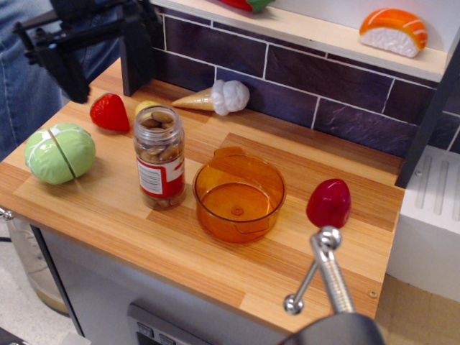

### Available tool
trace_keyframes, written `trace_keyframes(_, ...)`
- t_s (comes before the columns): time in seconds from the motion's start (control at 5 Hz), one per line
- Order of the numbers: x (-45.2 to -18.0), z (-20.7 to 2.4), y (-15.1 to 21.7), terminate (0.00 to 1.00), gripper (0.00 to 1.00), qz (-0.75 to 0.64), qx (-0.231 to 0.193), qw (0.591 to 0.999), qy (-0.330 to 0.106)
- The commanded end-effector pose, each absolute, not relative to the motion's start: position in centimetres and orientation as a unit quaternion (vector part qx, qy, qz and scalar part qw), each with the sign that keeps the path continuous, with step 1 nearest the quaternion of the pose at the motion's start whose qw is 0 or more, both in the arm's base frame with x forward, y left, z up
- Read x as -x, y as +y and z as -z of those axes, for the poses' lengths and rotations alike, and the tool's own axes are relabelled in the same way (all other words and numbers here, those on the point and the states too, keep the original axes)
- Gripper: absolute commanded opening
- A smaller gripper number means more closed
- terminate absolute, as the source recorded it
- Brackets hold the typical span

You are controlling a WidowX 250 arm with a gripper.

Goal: Pour almonds in pot

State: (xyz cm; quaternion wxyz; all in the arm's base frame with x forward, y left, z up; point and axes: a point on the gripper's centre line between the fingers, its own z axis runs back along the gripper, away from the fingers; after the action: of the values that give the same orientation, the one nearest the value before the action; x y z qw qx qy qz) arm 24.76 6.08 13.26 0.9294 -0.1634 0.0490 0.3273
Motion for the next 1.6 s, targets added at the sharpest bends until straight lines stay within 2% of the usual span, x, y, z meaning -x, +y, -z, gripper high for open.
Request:
trace_keyframes(0.0, -25.8, -11.2, 9.4, 0.0, 1.0, -0.442, 0.166, 0.87, 0.139)
trace_keyframes(0.2, -25.8, -9.4, 9.3, 0.0, 1.0, -0.478, 0.155, 0.843, 0.19)
trace_keyframes(0.6, -25.5, -7.8, 7.6, 0.0, 1.0, -0.54, 0.164, 0.785, 0.255)
trace_keyframes(1.0, -26.3, -6.8, 6.6, 0.0, 1.0, -0.558, 0.173, 0.763, 0.276)
trace_keyframes(1.4, -26.9, -6.7, 4.5, 0.0, 1.0, -0.557, 0.18, 0.754, 0.298)
